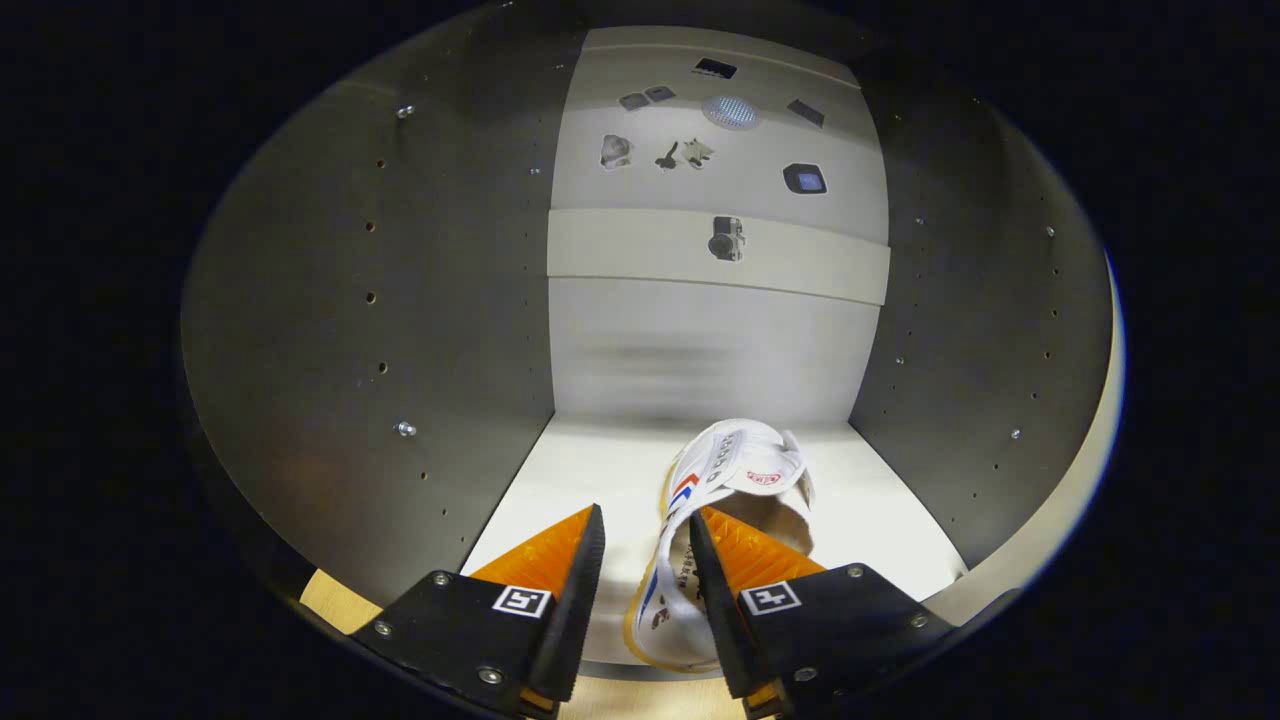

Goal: Open the shoe cabinet door, grab the shoes and put them into the shoe cabinet, then close the shoe cabinet door.

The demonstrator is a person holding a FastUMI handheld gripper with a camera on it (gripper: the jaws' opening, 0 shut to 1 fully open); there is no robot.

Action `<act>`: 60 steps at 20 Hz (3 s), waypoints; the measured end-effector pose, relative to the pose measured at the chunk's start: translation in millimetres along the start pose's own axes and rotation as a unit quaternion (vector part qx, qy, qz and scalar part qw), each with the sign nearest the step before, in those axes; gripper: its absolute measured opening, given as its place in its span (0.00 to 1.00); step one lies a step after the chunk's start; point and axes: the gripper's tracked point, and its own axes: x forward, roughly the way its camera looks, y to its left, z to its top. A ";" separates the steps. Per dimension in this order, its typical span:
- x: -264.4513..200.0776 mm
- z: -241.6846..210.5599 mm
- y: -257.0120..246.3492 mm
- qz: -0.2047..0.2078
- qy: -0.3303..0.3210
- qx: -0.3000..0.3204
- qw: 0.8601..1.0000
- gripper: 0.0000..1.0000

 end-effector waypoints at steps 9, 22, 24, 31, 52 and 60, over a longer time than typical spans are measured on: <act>-2.9 -0.6 -1.3 -0.016 0.012 0.000 1.000 0.60; -107.9 52.4 -5.1 -0.013 -0.087 0.024 0.996 0.65; -146.0 63.0 -7.0 -0.017 -0.116 0.025 0.993 0.67; -278.7 62.1 -6.7 -0.020 -0.169 0.035 0.985 0.73; -484.4 -25.8 -49.8 -0.075 -0.199 0.083 0.974 0.81; -503.3 -36.5 -101.4 -0.108 -0.203 0.086 0.969 0.83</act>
